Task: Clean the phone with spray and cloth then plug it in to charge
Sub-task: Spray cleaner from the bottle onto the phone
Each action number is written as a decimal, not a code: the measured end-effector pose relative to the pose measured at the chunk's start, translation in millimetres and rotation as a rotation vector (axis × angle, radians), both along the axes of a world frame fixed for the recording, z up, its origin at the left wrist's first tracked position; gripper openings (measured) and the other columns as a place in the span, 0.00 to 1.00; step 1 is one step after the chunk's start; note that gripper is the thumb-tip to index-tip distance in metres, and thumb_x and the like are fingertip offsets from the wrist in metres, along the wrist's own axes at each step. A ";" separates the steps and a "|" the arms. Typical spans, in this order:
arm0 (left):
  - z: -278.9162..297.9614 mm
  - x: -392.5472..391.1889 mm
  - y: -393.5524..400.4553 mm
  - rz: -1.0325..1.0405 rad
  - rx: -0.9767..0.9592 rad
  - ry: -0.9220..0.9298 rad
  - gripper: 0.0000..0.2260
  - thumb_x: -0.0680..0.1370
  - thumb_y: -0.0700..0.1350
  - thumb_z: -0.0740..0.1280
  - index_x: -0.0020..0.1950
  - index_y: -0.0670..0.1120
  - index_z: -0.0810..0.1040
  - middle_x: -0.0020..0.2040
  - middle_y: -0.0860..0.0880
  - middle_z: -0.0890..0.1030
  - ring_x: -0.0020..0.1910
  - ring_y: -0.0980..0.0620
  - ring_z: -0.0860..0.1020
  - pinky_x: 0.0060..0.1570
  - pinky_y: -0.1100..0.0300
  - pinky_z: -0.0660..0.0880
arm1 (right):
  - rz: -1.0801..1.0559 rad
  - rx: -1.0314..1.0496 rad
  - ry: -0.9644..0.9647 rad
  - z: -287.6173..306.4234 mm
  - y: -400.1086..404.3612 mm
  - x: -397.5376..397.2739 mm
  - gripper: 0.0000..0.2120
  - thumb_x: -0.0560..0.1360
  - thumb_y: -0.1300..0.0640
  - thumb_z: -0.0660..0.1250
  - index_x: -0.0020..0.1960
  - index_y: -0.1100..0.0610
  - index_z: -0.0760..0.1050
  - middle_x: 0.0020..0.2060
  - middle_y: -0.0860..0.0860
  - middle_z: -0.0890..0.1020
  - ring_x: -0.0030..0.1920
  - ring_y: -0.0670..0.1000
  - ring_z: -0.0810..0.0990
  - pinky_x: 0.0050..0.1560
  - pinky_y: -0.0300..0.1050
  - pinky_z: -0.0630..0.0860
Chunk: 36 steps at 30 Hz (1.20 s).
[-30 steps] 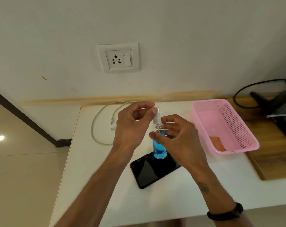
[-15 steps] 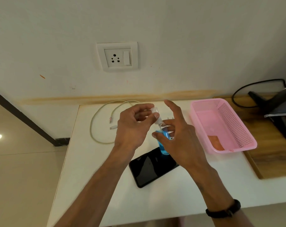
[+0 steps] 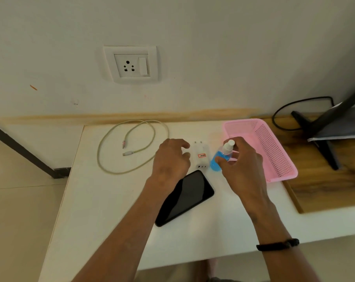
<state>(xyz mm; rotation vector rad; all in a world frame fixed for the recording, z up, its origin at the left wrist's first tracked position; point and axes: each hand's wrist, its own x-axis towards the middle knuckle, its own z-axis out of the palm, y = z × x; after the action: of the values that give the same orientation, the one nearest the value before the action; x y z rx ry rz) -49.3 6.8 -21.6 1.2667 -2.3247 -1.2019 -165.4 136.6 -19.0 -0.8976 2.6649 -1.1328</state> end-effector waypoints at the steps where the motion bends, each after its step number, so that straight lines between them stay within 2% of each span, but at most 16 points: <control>1: -3.2 1.7 -0.1 -0.026 -0.032 -0.050 0.15 0.81 0.42 0.69 0.68 0.49 0.79 0.60 0.46 0.81 0.59 0.45 0.81 0.61 0.49 0.78 | -0.001 0.000 -0.006 -0.9 0.2 -1.2 0.23 0.73 0.55 0.77 0.65 0.55 0.74 0.59 0.53 0.82 0.51 0.48 0.79 0.59 0.51 0.79; 6: -15.6 0.2 2.5 -0.121 -0.178 -0.183 0.23 0.79 0.41 0.71 0.73 0.52 0.73 0.59 0.48 0.82 0.60 0.46 0.80 0.59 0.47 0.79 | 0.010 -0.049 -0.014 -2.5 -6.0 -1.8 0.24 0.74 0.57 0.77 0.66 0.56 0.73 0.60 0.54 0.82 0.53 0.49 0.80 0.57 0.47 0.78; 10: -22.7 -5.9 3.7 -0.158 -0.306 -0.249 0.25 0.79 0.42 0.71 0.75 0.54 0.70 0.59 0.51 0.83 0.61 0.48 0.79 0.55 0.51 0.79 | 0.020 -0.065 -0.021 -5.0 -5.6 -3.6 0.26 0.73 0.56 0.77 0.68 0.55 0.72 0.60 0.52 0.82 0.53 0.48 0.79 0.54 0.42 0.76; 14: -25.0 -9.2 4.9 -0.182 -0.329 -0.265 0.27 0.79 0.44 0.71 0.76 0.55 0.68 0.61 0.51 0.82 0.63 0.48 0.77 0.55 0.52 0.77 | 0.034 -0.087 -0.106 -0.1 -0.1 -10.2 0.28 0.73 0.56 0.78 0.70 0.52 0.72 0.59 0.48 0.81 0.53 0.46 0.79 0.51 0.40 0.74; 16: -23.3 -8.8 4.1 -0.199 -0.263 -0.238 0.30 0.77 0.43 0.72 0.77 0.55 0.67 0.64 0.49 0.79 0.66 0.47 0.75 0.58 0.50 0.77 | 0.044 -0.098 -0.147 3.2 3.8 -15.3 0.28 0.74 0.60 0.76 0.71 0.50 0.71 0.59 0.44 0.79 0.53 0.46 0.80 0.49 0.32 0.75; 18: -18.0 -8.9 2.1 -0.223 -0.242 -0.202 0.32 0.76 0.39 0.70 0.77 0.55 0.66 0.66 0.46 0.77 0.67 0.45 0.74 0.59 0.48 0.78 | 0.000 -0.106 -0.137 6.2 10.1 -22.6 0.27 0.75 0.64 0.74 0.70 0.50 0.73 0.58 0.43 0.79 0.51 0.45 0.81 0.39 0.21 0.73; 19: -14.3 -8.9 0.8 -0.225 -0.262 -0.182 0.32 0.76 0.37 0.69 0.77 0.55 0.67 0.66 0.46 0.76 0.66 0.45 0.73 0.59 0.48 0.78 | -0.048 -0.100 -0.100 7.7 14.1 -26.7 0.25 0.75 0.65 0.73 0.69 0.50 0.74 0.57 0.43 0.80 0.50 0.45 0.81 0.35 0.21 0.71; 20: -10.6 -8.6 -0.6 -0.213 -0.290 -0.155 0.31 0.76 0.36 0.67 0.77 0.55 0.67 0.66 0.46 0.75 0.66 0.45 0.73 0.57 0.49 0.78 | -0.105 -0.078 -0.046 8.9 18.2 -30.9 0.23 0.76 0.66 0.72 0.68 0.52 0.75 0.57 0.45 0.82 0.50 0.45 0.81 0.36 0.22 0.71; 21: -7.6 -7.7 -1.8 -0.195 -0.314 -0.122 0.30 0.76 0.37 0.67 0.77 0.55 0.68 0.66 0.47 0.76 0.65 0.46 0.72 0.57 0.49 0.78 | -0.160 -0.038 0.005 9.5 22.3 -35.2 0.21 0.75 0.67 0.71 0.66 0.54 0.76 0.58 0.48 0.83 0.51 0.47 0.81 0.41 0.27 0.74; 23: -4.6 -3.9 -3.0 -0.167 -0.347 -0.065 0.25 0.79 0.40 0.66 0.75 0.55 0.69 0.65 0.48 0.77 0.64 0.47 0.73 0.56 0.50 0.77 | -0.230 0.097 0.044 8.3 27.8 -42.9 0.19 0.75 0.67 0.71 0.65 0.58 0.77 0.58 0.53 0.83 0.52 0.51 0.80 0.48 0.43 0.76; 24: -4.3 -1.2 -3.3 -0.161 -0.357 -0.055 0.23 0.80 0.42 0.66 0.75 0.55 0.70 0.64 0.49 0.78 0.64 0.47 0.73 0.56 0.51 0.76 | -0.239 0.177 0.029 6.5 29.2 -45.9 0.19 0.75 0.66 0.72 0.64 0.59 0.77 0.56 0.54 0.83 0.50 0.52 0.78 0.48 0.46 0.75; 27: -4.5 7.1 -5.4 -0.154 -0.356 -0.062 0.21 0.82 0.45 0.66 0.74 0.54 0.71 0.63 0.49 0.79 0.64 0.47 0.73 0.56 0.52 0.76 | -0.222 0.353 -0.061 0.9 29.8 -49.3 0.15 0.74 0.61 0.75 0.58 0.60 0.76 0.47 0.53 0.77 0.45 0.52 0.75 0.44 0.48 0.76; 29: -2.9 11.4 -7.7 -0.141 -0.358 -0.066 0.19 0.82 0.45 0.66 0.73 0.54 0.73 0.62 0.50 0.81 0.64 0.47 0.74 0.57 0.52 0.76 | -0.213 0.428 -0.074 -1.9 28.9 -50.3 0.12 0.74 0.61 0.75 0.54 0.60 0.75 0.46 0.55 0.77 0.43 0.54 0.76 0.43 0.50 0.78; 36: 2.9 21.0 -15.2 -0.094 -0.355 -0.075 0.17 0.81 0.48 0.68 0.70 0.54 0.76 0.59 0.51 0.82 0.61 0.48 0.75 0.55 0.51 0.77 | -0.237 0.533 -0.051 -8.5 22.8 -57.7 0.15 0.76 0.62 0.74 0.59 0.60 0.74 0.47 0.56 0.76 0.46 0.55 0.77 0.51 0.55 0.81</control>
<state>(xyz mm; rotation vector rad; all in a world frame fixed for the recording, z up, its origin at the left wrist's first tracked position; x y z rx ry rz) -28.3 -8.4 -18.8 1.1037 -2.5309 -0.7289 -223.1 159.4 -27.5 -0.4614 2.8571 -0.4127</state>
